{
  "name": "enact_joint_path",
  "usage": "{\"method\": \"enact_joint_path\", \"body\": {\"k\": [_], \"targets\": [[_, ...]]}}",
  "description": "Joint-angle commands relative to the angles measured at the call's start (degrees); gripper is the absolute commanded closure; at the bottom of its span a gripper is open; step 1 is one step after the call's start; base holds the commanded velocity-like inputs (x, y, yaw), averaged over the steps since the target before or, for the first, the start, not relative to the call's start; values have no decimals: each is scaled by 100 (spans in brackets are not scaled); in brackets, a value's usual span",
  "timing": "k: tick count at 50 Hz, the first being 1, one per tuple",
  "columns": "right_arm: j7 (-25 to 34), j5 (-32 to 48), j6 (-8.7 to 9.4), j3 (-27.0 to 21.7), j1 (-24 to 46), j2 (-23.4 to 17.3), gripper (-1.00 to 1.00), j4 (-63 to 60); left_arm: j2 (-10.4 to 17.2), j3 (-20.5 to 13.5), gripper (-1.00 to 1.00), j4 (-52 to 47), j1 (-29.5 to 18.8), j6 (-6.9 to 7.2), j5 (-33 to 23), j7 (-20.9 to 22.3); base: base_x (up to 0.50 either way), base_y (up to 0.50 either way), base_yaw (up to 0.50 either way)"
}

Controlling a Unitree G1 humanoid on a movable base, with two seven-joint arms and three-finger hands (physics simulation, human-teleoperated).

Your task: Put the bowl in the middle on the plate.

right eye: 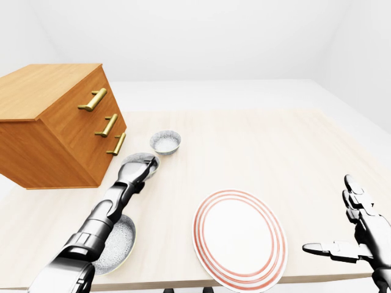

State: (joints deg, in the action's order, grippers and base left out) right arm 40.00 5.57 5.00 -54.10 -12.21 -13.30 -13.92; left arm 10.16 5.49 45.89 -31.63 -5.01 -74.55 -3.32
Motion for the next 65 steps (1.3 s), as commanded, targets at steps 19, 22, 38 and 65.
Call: {"method": "enact_joint_path", "body": {"k": [19,22,38,65], "targets": [[-24,2,0,27,27,-29,-100,151,-70,35,100,-68,171,1,8,106,0,0,0],[-32,-4,0,34,24,-34,-100,159,-70,36,100,-65,169,1,10,103,0,0,0],[-32,-1,0,42,4,-19,-100,105,-114,-105,100,-1769,800,1,275,842,0,0,0],[-6,21,0,23,1,-2,-100,32,-376,-64,100,-3451,1328,1,582,1178,0,0,0]]}}
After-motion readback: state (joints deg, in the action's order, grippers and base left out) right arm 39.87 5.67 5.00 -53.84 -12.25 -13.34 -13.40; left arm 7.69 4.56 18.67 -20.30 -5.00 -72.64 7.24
